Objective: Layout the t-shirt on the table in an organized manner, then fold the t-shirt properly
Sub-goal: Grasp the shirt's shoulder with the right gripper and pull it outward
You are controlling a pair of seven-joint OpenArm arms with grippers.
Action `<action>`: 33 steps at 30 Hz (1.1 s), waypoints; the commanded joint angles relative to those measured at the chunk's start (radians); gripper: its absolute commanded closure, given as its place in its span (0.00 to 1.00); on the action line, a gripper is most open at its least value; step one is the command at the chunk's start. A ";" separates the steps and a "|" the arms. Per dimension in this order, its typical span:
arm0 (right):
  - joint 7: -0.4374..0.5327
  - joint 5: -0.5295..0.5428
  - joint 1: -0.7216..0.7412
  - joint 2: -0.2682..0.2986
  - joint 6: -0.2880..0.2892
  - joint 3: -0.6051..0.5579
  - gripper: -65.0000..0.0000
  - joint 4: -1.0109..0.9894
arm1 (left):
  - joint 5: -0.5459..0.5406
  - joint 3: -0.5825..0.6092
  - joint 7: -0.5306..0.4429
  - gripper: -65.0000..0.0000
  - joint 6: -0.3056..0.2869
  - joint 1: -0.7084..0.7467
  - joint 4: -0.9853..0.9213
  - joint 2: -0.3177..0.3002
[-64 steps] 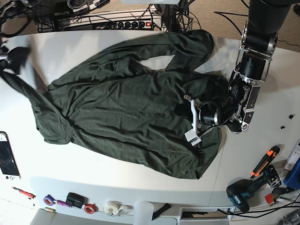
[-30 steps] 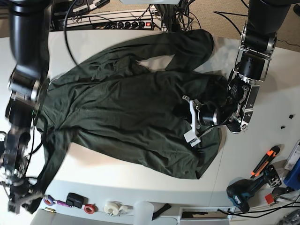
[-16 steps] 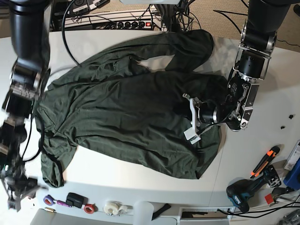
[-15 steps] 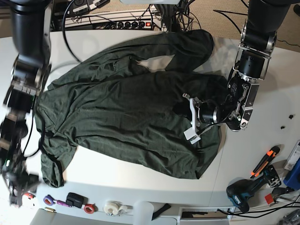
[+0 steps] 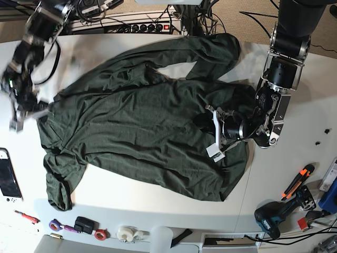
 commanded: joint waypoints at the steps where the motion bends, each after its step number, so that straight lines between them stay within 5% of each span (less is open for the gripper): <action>1: 0.014 0.056 -0.011 0.008 0.031 0.049 0.76 0.018 | -0.018 -0.006 -0.018 0.74 -0.005 -0.027 0.015 -0.002; 7: 0.010 0.179 -0.093 -0.063 0.186 0.218 0.76 0.018 | -0.018 -0.006 -0.018 0.74 -0.005 -0.027 0.015 0.009; 9: 0.024 0.179 -0.092 -0.063 0.192 0.223 0.67 0.018 | -0.018 -0.006 -0.018 0.74 -0.005 -0.027 0.015 0.009; 12: 0.048 0.177 -0.074 -0.059 0.178 0.217 0.47 0.018 | -0.018 -0.006 -0.018 0.74 -0.005 -0.027 0.015 0.009; 19: 0.063 0.037 0.020 -0.059 0.051 0.217 0.47 0.016 | -0.018 -0.006 -0.018 0.74 -0.005 -0.027 0.015 0.011; 33: 0.132 -0.055 0.129 -0.059 0.036 0.146 0.47 -0.258 | -0.018 -0.006 -0.014 0.74 -0.005 -0.027 0.015 0.017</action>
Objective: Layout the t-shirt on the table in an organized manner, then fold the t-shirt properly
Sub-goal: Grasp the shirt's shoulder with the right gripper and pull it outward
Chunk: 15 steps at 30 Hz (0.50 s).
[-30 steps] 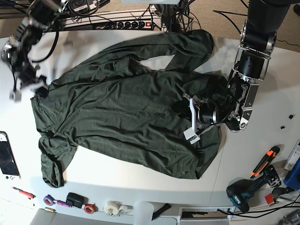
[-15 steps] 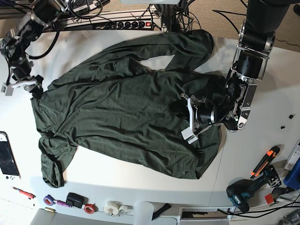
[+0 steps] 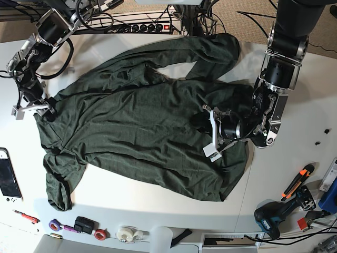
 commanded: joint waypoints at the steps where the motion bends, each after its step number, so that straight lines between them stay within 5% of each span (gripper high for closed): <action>1: -0.006 -0.011 0.008 0.014 -0.001 -0.002 0.48 0.005 | -0.018 -0.006 -0.015 0.74 -0.006 -0.027 0.015 -0.002; 9: -0.024 0.064 0.069 0.038 0.004 0.002 0.86 0.010 | -0.018 -0.006 -0.017 0.74 -0.006 -0.027 0.015 -0.002; 15: -0.039 0.060 0.165 0.039 0.005 0.000 0.89 0.010 | -0.018 -0.006 -0.018 0.74 -0.006 -0.027 0.015 -0.002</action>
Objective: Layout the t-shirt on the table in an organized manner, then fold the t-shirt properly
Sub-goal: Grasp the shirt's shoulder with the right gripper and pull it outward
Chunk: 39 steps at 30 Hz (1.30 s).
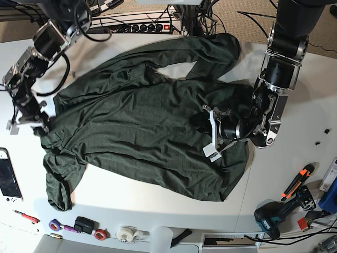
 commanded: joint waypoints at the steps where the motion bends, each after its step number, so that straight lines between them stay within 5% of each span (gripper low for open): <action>1: 0.023 0.016 0.036 0.020 0.009 0.000 0.89 0.018 | -0.017 -0.007 -0.018 0.74 -0.005 -0.027 0.015 -0.003; 8: 0.100 -0.165 0.118 0.021 -0.015 -0.077 0.89 0.018 | -0.017 -0.007 -0.018 0.74 -0.005 -0.027 0.015 -0.003; 16: 0.293 -0.397 0.123 0.021 -0.175 -0.381 0.89 0.018 | -0.017 -0.007 -0.017 0.74 -0.005 -0.027 0.015 -0.003; 20: 0.270 -0.429 0.128 0.022 -0.190 -0.481 0.89 0.018 | -0.017 -0.007 -0.018 0.74 -0.005 -0.027 0.015 -0.003; 24: 0.177 -0.425 0.128 0.033 -0.261 -0.419 0.79 0.018 | 0.003 -0.007 -0.018 0.74 -0.005 -0.027 0.015 -0.003; 28: 0.076 -0.271 0.119 0.019 -0.243 -0.168 0.59 0.018 | 0.005 -0.007 -0.018 0.74 -0.005 -0.027 0.015 -0.003; 33: -0.043 -0.013 0.097 -0.008 -0.092 0.163 0.59 0.018 | -0.006 -0.007 -0.018 0.74 -0.005 -0.027 0.015 -0.002; 39: -0.263 0.291 -0.058 -0.013 0.055 0.177 0.59 0.018 | -0.006 -0.007 -0.018 0.70 -0.005 -0.027 0.015 -0.003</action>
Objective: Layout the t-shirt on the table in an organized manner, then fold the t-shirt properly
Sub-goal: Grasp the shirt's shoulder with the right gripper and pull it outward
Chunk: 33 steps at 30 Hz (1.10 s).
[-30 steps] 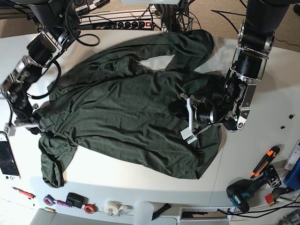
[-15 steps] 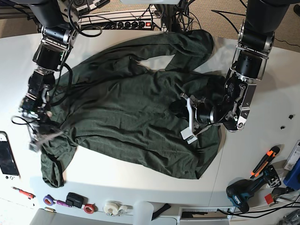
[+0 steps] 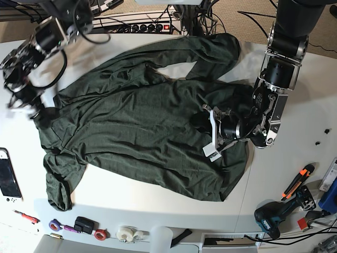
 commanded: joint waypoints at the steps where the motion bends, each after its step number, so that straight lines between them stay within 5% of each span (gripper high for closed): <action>1: -0.006 0.039 -0.016 0.013 0.018 -0.017 0.59 0.014 | -0.015 -0.006 -0.017 0.68 -0.005 -0.027 0.015 -0.003; 5: -0.012 0.130 -0.129 -0.022 0.048 -0.048 0.59 0.014 | -0.014 -0.006 -0.017 0.66 -0.005 -0.027 0.015 -0.003; 11: -0.012 0.234 -0.203 -0.080 0.094 0.060 0.59 0.032 | -0.014 -0.006 -0.017 0.66 -0.005 -0.026 0.015 -0.003; 18: -0.012 0.272 -0.238 -0.085 0.124 0.122 0.59 0.153 | -0.014 -0.006 -0.017 0.66 -0.005 -0.026 0.015 -0.003; 27: 0.091 0.035 -0.215 -0.116 -0.076 0.120 0.59 0.185 | -0.014 -0.006 -0.017 0.66 -0.005 -0.026 0.015 -0.002; 33: 0.098 -0.040 -0.185 -0.132 -0.126 0.096 0.59 0.185 | -0.014 -0.006 -0.017 0.66 -0.005 -0.026 0.015 -0.003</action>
